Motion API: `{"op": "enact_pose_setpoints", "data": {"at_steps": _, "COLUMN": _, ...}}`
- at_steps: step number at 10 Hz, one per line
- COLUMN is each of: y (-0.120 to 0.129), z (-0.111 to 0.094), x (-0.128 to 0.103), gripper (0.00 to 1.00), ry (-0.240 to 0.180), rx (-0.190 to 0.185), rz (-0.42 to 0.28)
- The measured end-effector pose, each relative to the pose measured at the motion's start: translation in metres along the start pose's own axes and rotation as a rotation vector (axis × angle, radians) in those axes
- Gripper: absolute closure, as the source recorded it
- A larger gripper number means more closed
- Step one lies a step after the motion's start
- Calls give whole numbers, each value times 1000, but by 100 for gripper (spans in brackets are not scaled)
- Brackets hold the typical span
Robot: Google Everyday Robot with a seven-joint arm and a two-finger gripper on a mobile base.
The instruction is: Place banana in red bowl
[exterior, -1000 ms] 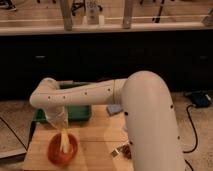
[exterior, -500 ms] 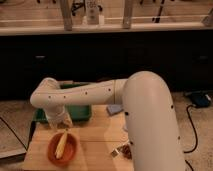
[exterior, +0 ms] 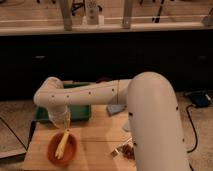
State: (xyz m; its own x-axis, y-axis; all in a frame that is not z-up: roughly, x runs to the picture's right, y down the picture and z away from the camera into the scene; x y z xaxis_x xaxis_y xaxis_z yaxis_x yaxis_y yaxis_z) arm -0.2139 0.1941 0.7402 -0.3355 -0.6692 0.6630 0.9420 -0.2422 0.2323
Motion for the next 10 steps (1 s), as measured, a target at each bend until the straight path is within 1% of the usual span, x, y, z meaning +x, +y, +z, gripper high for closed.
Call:
{"op": "enact_pose_setpoints", "data": {"at_steps": 1, "y": -4, "z": 0, "x": 0, "gripper": 55, "ry": -2, "rx": 2, "rz": -6}}
{"op": "enact_pose_setpoints", "data": {"at_steps": 2, "y": -5, "z": 1, "x": 1, "gripper": 57, "ry": -1, "rx": 6, "rz": -13}}
{"op": "enact_pose_setpoints", "data": {"at_steps": 3, "y": -4, "z": 0, "x": 1, "gripper": 62, "ry": -3, "rx": 4, "rz": -16}}
{"op": "enact_pose_setpoints", "data": {"at_steps": 4, "y": -1, "z": 0, "x": 1, "gripper": 73, "ry": -6, "rx": 4, "rz": -18}}
{"op": "enact_pose_setpoints", "data": {"at_steps": 5, "y": -2, "z": 0, "x": 1, "gripper": 76, "ry": -7, "rx": 4, "rz": -22}}
{"op": "enact_pose_setpoints", "data": {"at_steps": 6, "y": -3, "z": 0, "x": 2, "gripper": 75, "ry": -6, "rx": 6, "rz": -25}}
{"op": "enact_pose_setpoints", "data": {"at_steps": 9, "y": -1, "z": 0, "x": 3, "gripper": 50, "ry": -5, "rx": 10, "rz": -30}}
{"op": "enact_pose_setpoints", "data": {"at_steps": 10, "y": -2, "z": 0, "x": 3, "gripper": 47, "ry": -3, "rx": 13, "rz": -31}}
